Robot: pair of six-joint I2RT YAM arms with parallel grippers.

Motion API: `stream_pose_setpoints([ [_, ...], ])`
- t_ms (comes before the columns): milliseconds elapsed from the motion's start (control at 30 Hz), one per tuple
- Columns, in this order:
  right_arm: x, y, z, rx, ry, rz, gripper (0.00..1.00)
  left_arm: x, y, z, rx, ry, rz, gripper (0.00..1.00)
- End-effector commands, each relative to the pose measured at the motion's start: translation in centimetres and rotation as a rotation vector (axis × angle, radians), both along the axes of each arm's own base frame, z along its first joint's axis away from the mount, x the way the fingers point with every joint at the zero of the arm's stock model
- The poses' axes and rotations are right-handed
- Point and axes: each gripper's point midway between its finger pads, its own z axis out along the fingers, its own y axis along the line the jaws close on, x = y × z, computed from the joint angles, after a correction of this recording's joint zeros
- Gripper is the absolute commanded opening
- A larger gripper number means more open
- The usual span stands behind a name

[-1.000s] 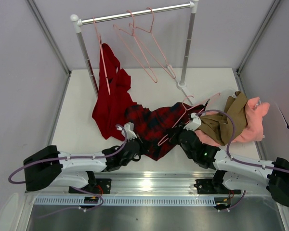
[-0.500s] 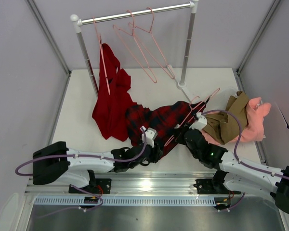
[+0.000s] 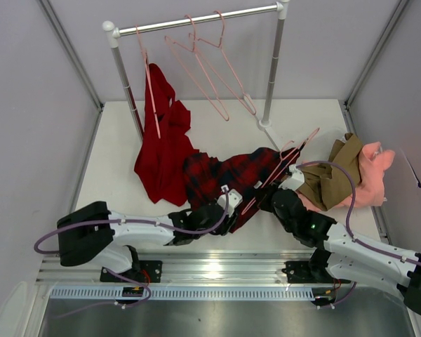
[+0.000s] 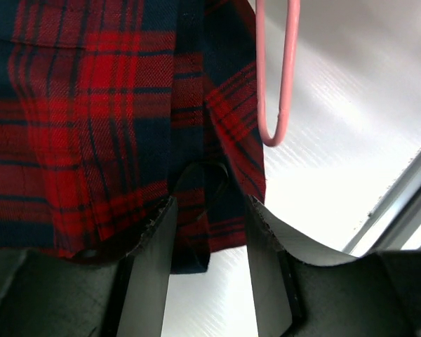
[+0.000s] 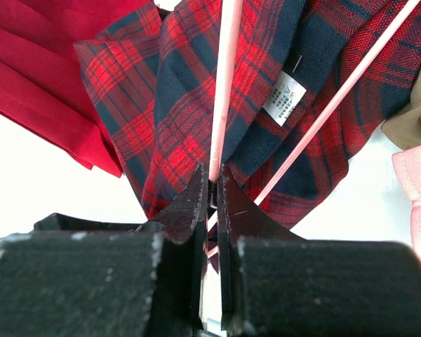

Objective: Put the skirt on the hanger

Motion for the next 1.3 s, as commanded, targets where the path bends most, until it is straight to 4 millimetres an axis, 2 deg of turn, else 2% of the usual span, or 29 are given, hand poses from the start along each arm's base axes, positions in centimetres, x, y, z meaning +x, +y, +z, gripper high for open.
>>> stream_pose_setpoints([
  [0,0.3,-0.7,0.2,-0.008,-0.013,-0.028,0.0,0.6,-2.4,1.8,-0.037,-0.044,-0.092,0.48],
  [200,0.4,-0.6,0.4,0.009,-0.017,-0.022,0.0,0.8,-2.8,0.3,0.012,-0.04,-0.136,0.46],
  [633,0.5,-0.6,0.5,0.025,-0.013,-0.021,0.0,2.8,-0.3,-1.9,0.106,-0.061,-0.072,0.43],
  [833,0.7,-0.5,0.4,0.027,-0.01,-0.021,0.0,2.6,0.3,-3.2,0.146,-0.044,-0.078,0.33],
  [900,0.7,-0.5,0.3,0.027,-0.008,-0.023,0.0,2.5,0.1,-3.3,0.14,-0.034,-0.089,0.22],
  [933,0.7,-0.5,0.2,0.025,-0.006,-0.023,0.0,2.3,0.0,-3.2,0.135,-0.033,-0.092,0.17],
  [967,0.7,-0.6,0.2,0.026,-0.006,-0.025,0.0,2.4,0.0,-3.0,0.128,-0.033,-0.089,0.04],
  [1000,0.8,-0.6,0.2,0.027,-0.007,-0.026,0.0,2.3,0.1,-2.8,0.119,-0.027,-0.089,0.0],
  [1267,1.2,0.8,-0.3,0.07,0.004,-0.006,0.0,1.0,0.3,3.1,-0.067,-0.057,-0.132,0.0],
])
